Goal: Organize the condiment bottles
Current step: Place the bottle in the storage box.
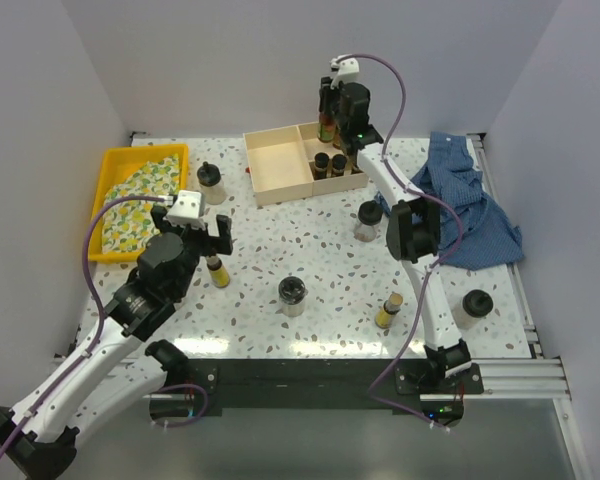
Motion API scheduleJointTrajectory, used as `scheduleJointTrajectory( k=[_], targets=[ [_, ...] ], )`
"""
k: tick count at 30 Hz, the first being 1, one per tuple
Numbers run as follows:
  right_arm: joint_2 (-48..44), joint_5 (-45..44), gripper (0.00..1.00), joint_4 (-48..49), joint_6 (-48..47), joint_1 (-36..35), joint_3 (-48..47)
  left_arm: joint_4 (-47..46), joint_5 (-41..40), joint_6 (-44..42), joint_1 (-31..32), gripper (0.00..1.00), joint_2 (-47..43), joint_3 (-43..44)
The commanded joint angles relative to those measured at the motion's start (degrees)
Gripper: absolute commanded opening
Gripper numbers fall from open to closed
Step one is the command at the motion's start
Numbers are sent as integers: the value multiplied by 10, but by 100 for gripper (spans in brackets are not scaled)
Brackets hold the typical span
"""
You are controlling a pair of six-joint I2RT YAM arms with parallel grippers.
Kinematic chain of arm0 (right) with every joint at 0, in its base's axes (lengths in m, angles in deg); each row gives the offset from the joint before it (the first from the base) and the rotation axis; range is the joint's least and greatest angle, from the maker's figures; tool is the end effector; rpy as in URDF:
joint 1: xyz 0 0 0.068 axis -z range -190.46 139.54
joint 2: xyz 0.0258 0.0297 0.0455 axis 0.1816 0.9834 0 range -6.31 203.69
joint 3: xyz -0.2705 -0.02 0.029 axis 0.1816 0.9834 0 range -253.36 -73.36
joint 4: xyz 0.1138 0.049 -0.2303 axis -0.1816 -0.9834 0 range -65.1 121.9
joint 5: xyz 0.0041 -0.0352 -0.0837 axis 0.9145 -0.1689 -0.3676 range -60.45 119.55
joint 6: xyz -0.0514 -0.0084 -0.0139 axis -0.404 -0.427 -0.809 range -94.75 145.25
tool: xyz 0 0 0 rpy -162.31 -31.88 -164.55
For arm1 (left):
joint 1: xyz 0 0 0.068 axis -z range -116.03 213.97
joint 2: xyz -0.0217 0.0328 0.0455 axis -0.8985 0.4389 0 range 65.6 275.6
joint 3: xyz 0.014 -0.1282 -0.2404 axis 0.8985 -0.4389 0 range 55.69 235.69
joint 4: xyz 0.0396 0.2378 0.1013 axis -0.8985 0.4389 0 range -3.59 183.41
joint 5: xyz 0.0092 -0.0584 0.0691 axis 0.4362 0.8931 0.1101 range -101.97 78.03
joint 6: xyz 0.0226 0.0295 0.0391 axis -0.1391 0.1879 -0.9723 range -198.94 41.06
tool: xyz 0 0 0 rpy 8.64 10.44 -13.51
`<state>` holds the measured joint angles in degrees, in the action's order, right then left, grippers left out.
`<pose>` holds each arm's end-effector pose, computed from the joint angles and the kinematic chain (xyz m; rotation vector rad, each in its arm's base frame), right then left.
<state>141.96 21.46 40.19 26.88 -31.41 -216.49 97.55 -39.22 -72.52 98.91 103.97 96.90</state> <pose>0.5649 0.2109 0.2962 -0.1426 1.5132 0.2084 0.1399 -0.0779 0.3342 0.0722 1.6995 -0.1309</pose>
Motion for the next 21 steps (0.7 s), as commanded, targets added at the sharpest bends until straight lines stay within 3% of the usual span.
scheduleJointTrajectory(
  k=[1,21],
  targets=[
    [-10,29,0,152,-13,-1,-53,-34,-1,2,2,100,0,-1],
    [48,53,0,226,-43,2,-52,-34,-4,1,2,100,7,-3]
  ],
)
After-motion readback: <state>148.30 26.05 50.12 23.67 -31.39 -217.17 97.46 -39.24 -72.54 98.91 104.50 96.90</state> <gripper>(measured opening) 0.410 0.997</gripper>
